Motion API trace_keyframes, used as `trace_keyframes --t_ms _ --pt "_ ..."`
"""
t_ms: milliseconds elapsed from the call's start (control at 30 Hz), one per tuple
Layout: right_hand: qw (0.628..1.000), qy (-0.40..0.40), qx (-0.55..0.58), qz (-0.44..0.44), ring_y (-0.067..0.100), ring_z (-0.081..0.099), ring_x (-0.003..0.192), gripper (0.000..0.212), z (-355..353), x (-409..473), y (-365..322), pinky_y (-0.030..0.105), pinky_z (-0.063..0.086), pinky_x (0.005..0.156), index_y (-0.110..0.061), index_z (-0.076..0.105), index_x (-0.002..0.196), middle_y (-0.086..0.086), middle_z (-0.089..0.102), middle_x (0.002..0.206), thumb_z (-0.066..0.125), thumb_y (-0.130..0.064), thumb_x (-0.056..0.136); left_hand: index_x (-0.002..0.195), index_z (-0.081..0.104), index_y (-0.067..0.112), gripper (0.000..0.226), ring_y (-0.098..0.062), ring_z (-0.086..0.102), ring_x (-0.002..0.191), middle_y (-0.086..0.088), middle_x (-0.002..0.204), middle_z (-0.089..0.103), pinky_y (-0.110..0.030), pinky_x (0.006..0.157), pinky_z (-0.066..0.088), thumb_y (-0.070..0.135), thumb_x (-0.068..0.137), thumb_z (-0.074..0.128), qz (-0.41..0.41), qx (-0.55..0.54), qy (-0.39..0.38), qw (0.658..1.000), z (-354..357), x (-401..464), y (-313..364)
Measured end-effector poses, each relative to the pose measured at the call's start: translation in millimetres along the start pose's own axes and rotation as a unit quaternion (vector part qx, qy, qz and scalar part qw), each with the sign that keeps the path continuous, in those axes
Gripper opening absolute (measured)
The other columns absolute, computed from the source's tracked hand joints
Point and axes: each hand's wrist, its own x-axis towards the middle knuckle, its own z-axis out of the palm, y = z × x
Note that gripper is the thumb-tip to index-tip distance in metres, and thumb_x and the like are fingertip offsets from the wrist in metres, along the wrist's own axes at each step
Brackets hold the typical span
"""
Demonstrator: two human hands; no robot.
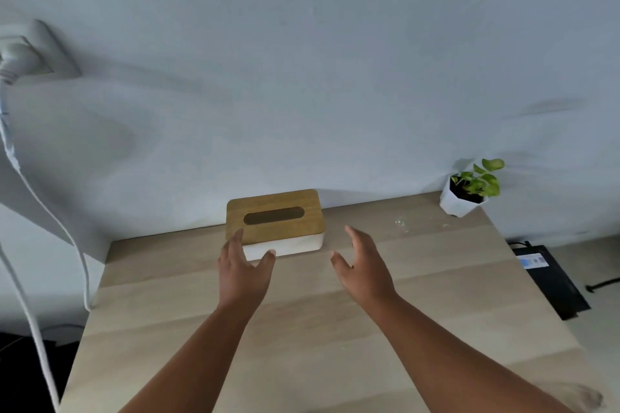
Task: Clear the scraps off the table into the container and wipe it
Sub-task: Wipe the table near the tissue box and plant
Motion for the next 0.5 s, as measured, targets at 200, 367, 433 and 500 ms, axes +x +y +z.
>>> trace_keyframes --t_ms 200,367,433,500 --pt "0.999 -0.008 -0.043 -0.029 0.015 0.047 0.14 0.057 -39 -50 41 0.029 0.042 0.109 -0.019 0.048 0.151 -0.005 0.049 0.153 0.062 -0.04 0.1 0.157 0.034 0.024 0.08 -0.025 0.03 0.147 -0.001 0.159 0.038 -0.046 0.121 0.03 0.038 0.089 0.074 0.016 0.032 -0.029 0.999 32 -64 3" --pt "0.994 -0.014 -0.101 -0.036 0.023 0.056 0.13 0.048 -78 -101 100 0.034 0.044 0.108 -0.016 0.061 0.14 0.001 0.06 0.142 0.068 -0.033 0.096 0.154 0.041 0.017 0.075 -0.031 0.035 0.141 -0.007 0.153 0.045 -0.047 0.118 0.03 0.029 0.088 0.075 0.035 0.071 -0.066 0.995 69 -119 -4" --pt "0.993 -0.012 -0.112 -0.026 0.026 0.058 0.127 0.045 -94 -120 126 0.037 0.046 0.107 -0.014 0.064 0.136 0.003 0.063 0.138 0.071 -0.03 0.094 0.152 0.044 0.014 0.073 -0.032 0.037 0.14 -0.008 0.151 0.048 -0.046 0.118 0.031 0.028 0.087 0.075 0.062 0.102 -0.083 0.989 84 -142 -6" --pt "0.993 -0.004 -0.117 -0.012 0.026 0.059 0.125 0.043 -111 -141 154 0.039 0.047 0.106 -0.013 0.065 0.134 0.003 0.064 0.135 0.071 -0.029 0.095 0.151 0.046 0.014 0.072 -0.032 0.038 0.139 -0.007 0.149 0.049 -0.045 0.118 0.033 0.031 0.087 0.075 0.085 0.135 -0.108 0.981 100 -168 -10"
